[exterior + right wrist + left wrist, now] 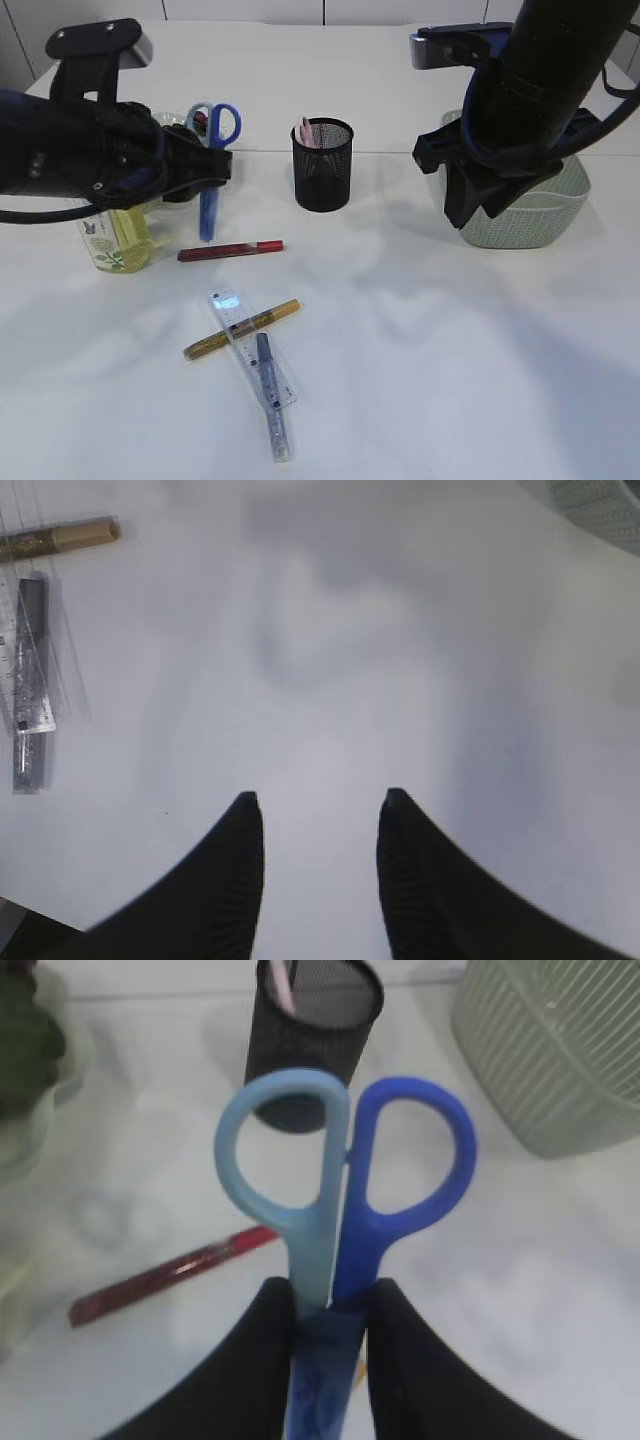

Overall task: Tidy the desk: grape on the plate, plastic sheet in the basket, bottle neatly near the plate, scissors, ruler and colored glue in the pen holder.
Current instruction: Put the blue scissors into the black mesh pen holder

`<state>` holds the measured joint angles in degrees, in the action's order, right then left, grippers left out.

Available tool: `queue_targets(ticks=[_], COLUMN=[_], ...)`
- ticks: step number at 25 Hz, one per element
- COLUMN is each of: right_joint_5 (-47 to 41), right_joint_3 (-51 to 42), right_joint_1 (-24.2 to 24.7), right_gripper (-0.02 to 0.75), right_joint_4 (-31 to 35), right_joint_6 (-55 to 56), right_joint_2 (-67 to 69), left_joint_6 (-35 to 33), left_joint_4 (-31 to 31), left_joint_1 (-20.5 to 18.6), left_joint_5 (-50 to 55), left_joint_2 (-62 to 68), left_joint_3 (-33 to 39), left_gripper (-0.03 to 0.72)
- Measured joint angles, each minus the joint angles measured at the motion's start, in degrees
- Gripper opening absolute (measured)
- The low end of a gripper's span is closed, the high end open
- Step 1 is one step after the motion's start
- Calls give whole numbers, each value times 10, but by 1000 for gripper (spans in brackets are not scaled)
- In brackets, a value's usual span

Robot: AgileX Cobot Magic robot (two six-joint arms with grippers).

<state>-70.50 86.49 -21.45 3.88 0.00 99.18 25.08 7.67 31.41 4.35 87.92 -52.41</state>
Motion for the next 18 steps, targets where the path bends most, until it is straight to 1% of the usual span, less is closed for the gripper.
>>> queue_targets(ticks=[8, 13, 18], right_joint_5=[0, 0, 0], right_joint_3=[0, 0, 0], right_joint_1=[0, 0, 0], right_gripper=[313, 313, 313], right_joint_4=[-3, -11, -14], right_joint_6=[10, 10, 10], right_joint_2=[0, 0, 0], left_joint_6=[0, 0, -13], left_joint_4=[11, 25, 56], left_joint_1=[0, 0, 0], left_joint_5=[-165, -190, -198], left_joint_2=[44, 76, 127], left_joint_3=[0, -36, -103], left_gripper=[166, 167, 166])
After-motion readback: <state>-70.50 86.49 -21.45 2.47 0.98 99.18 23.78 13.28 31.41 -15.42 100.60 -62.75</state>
